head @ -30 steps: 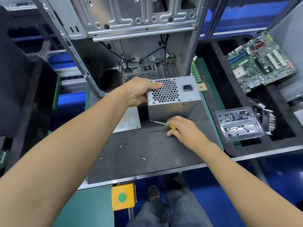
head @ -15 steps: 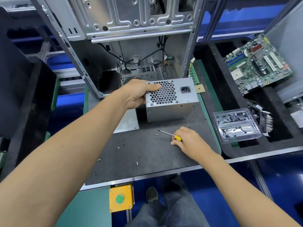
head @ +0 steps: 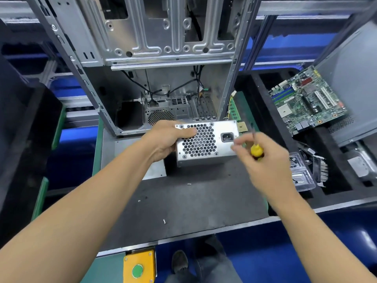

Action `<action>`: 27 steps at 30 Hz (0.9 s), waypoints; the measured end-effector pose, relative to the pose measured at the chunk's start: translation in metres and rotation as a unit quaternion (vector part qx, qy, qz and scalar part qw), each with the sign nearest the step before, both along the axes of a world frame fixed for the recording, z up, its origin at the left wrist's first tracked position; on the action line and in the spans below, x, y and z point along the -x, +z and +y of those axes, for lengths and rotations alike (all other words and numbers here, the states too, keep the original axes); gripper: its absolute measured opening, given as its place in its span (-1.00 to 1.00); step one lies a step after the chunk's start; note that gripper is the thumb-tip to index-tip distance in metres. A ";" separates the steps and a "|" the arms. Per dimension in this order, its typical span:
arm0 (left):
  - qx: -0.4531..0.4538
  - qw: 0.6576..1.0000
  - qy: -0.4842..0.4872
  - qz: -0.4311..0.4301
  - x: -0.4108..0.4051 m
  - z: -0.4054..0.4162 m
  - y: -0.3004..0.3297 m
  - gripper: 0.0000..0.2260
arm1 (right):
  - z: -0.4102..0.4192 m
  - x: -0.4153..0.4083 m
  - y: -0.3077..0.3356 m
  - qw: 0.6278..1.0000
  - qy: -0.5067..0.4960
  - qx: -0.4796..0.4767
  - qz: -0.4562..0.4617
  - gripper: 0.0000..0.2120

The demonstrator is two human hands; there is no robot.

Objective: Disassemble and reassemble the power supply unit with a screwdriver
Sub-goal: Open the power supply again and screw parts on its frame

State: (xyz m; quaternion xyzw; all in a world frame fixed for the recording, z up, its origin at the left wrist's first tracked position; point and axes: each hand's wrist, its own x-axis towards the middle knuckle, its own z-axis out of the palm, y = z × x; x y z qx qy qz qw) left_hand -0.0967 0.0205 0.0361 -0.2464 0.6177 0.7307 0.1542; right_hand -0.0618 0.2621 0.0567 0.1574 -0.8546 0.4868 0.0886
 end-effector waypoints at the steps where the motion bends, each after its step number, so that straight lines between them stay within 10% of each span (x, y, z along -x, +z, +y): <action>1: 0.003 1.000 0.000 0.001 -0.001 0.000 0.000 -0.67 | -0.004 0.012 0.008 1.000 -0.011 0.013 -0.014 -0.95; 17: -0.051 0.998 -0.011 0.024 -0.009 0.002 -0.002 -0.62 | -0.038 0.071 0.018 0.983 0.085 -0.135 -0.089 -0.80; 27: -0.055 0.998 -0.001 0.016 -0.004 0.001 -0.005 -0.86 | -0.051 0.076 0.025 0.912 0.128 -0.362 0.148 -0.72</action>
